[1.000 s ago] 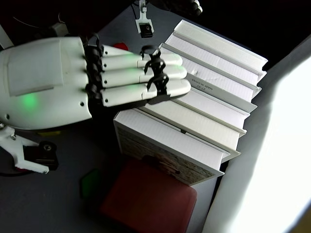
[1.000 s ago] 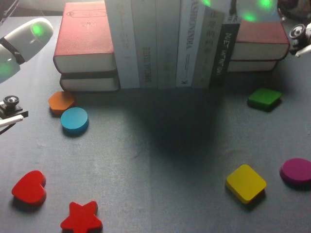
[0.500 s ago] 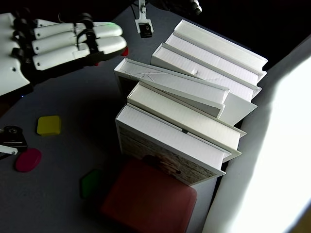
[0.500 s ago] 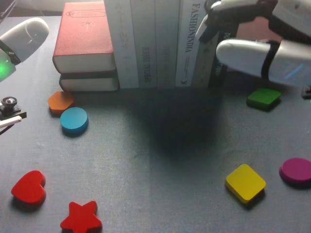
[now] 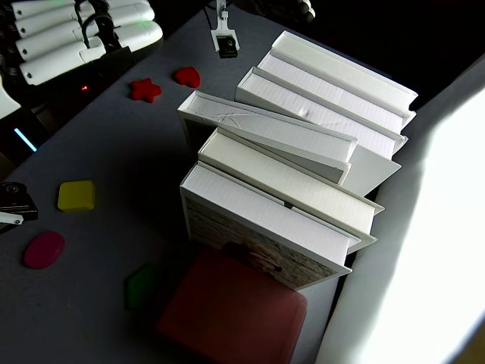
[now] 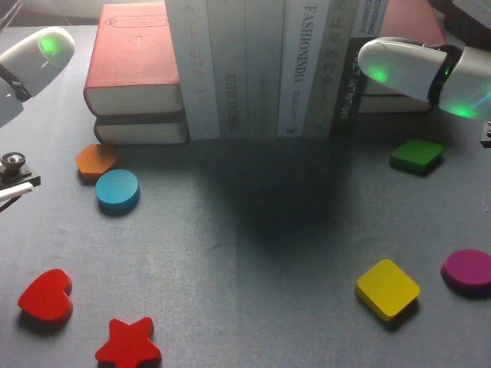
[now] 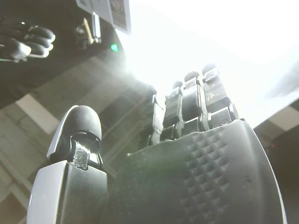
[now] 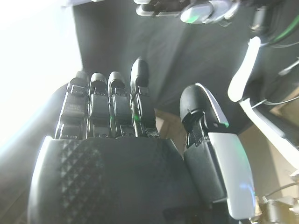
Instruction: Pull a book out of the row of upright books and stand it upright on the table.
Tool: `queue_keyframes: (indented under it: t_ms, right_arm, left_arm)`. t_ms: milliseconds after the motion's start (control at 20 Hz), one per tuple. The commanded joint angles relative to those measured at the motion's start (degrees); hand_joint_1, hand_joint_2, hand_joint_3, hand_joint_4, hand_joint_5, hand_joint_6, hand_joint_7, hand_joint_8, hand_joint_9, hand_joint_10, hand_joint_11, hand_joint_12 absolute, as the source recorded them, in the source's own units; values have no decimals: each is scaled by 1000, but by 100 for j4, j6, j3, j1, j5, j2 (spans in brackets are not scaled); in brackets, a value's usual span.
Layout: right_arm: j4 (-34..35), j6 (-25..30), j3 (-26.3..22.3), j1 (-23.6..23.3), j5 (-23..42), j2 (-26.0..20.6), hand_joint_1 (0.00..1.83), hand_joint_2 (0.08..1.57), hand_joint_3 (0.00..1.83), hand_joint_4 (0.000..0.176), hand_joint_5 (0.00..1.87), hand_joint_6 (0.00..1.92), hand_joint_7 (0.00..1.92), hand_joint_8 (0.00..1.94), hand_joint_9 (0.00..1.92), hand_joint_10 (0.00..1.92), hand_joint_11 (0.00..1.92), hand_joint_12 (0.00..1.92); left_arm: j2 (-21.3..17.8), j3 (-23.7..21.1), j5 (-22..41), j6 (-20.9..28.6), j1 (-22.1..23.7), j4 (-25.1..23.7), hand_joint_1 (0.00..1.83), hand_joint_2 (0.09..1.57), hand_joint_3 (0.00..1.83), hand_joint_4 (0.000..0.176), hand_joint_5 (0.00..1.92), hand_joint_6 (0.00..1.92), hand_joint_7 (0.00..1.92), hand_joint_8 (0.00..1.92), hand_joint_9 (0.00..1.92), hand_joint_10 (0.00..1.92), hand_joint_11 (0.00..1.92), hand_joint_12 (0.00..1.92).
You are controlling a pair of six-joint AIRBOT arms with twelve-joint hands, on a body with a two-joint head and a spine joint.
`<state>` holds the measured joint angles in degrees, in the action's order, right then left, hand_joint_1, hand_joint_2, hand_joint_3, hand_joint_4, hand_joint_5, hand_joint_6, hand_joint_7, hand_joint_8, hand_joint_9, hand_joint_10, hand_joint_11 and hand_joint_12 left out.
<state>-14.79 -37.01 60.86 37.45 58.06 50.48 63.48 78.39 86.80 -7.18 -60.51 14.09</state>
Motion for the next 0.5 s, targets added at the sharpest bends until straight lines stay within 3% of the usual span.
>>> queue_keyframes:
  t_ms: [0, 100, 450]
  right_arm:
    - [250, -42, 32, -108, 554, 3, 5, 1395, 0, 0, 0, 18, 0, 0, 0, 0, 0, 0]
    - [352, -129, 106, -192, 331, 4, 22, 1394, 0, 0, 72, 30, 0, 0, 0, 0, 0, 0]
    - [391, -244, 504, -629, -644, 367, 27, 1413, 0, 0, 231, 91, 0, 0, 0, 0, 0, 0]
  left_arm:
    - [30, -8, 665, 56, 29, 79, 196, 1371, 0, 65, 109, 7, 5, 2, 0, 0, 0, 0]
    - [29, -8, 665, 56, 29, 79, 192, 1371, 0, 59, 107, 5, 1, 0, 0, 0, 0, 0]
    - [29, -7, 660, 55, 28, 78, 195, 1372, 0, 90, 104, 3, 0, 0, 0, 0, 0, 0]
